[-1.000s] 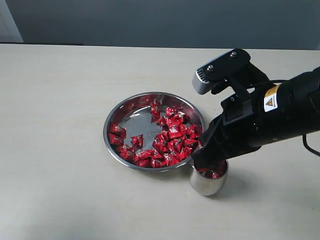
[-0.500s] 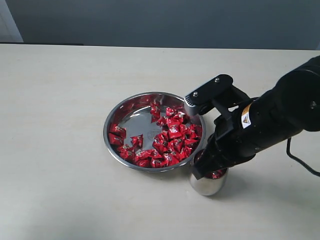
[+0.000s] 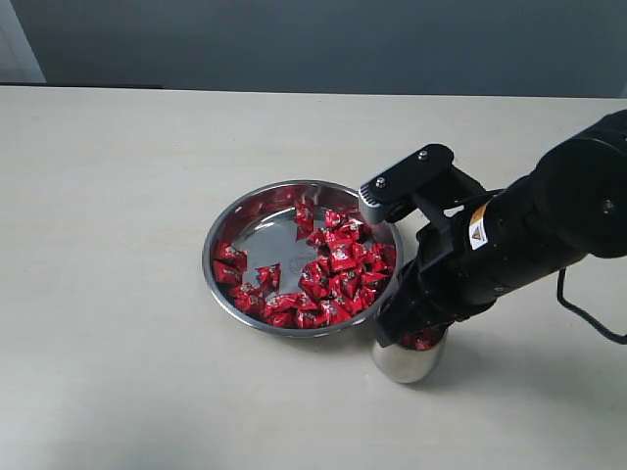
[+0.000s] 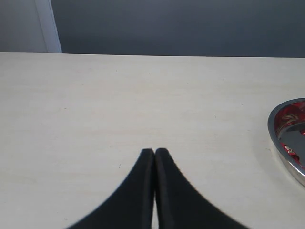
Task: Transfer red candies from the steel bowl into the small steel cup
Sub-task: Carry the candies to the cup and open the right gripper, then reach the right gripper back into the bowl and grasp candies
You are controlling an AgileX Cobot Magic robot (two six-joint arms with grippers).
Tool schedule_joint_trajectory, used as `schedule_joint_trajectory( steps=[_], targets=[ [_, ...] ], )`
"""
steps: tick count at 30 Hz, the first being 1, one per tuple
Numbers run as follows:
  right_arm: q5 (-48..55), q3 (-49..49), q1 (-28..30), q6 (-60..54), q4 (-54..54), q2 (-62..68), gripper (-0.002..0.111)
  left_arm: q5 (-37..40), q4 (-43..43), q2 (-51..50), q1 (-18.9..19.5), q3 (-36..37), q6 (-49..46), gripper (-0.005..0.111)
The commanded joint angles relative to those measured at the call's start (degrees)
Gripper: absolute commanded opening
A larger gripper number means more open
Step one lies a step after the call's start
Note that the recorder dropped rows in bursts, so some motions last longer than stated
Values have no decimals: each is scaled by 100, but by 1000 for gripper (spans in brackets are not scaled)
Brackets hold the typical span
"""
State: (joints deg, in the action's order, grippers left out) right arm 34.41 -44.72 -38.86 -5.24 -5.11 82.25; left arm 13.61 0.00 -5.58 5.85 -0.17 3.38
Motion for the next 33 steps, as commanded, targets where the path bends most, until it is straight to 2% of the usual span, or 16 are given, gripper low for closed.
schedule_joint_trajectory(
  steps=[1, 6, 12, 19, 25, 29, 33],
  targets=[
    [-57, 0, 4, -7, 76, 17, 36, -34, 0, 30, -29, 17, 13, 0],
    [-121, -148, 4, -7, 58, 17, 37, -34, 0, 30, -29, 17, 13, 0],
    [-732, -443, 4, -342, -615, 31, 37, -34, 0, 30, -29, 17, 13, 0],
    [-1095, -883, 4, -438, -670, 280, 37, -34, 0, 30, -29, 17, 13, 0],
    [-1020, -1731, -254, -684, -711, 1445, 37, -34, 0, 30, -29, 17, 13, 0],
    [-664, -2423, -346, -695, -702, 2380, 51, -34, 0, 30, -29, 17, 13, 0],
    [-504, -2919, -346, -695, -722, 3064, 51, -34, 0, 30, -29, 17, 13, 0]
  ],
)
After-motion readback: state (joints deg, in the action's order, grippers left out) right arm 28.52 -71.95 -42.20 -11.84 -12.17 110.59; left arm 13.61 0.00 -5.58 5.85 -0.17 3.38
